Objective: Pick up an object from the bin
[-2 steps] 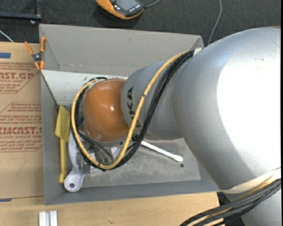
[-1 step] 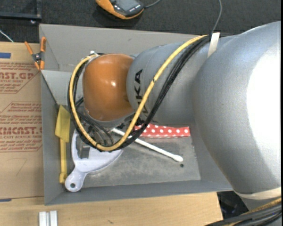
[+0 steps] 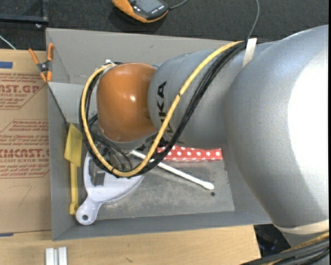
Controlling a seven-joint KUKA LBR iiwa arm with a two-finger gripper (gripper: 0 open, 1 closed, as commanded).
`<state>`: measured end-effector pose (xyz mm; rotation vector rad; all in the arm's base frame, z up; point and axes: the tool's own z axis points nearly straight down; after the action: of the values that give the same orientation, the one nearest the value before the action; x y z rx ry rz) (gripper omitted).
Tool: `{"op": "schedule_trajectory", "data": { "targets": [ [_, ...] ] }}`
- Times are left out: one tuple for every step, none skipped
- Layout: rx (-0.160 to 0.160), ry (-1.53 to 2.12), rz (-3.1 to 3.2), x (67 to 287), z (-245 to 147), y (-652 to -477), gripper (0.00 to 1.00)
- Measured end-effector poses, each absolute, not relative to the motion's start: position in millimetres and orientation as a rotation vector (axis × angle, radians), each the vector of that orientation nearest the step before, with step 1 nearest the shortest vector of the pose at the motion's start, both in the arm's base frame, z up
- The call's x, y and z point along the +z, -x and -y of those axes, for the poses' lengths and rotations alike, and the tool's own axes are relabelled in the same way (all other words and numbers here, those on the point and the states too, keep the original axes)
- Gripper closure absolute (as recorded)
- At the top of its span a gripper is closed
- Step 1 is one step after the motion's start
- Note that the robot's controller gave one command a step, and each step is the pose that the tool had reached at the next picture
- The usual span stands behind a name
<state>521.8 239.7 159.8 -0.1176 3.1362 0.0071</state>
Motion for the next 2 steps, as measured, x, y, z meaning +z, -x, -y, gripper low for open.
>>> {"op": "schedule_trajectory", "data": {
  "targets": [
    [0.009, 0.413, -3.105, 108, -246, -524.5, 1.00],
    [0.010, 0.349, -3.111, 104, -246, -481.5, 1.00]
  ]
}}
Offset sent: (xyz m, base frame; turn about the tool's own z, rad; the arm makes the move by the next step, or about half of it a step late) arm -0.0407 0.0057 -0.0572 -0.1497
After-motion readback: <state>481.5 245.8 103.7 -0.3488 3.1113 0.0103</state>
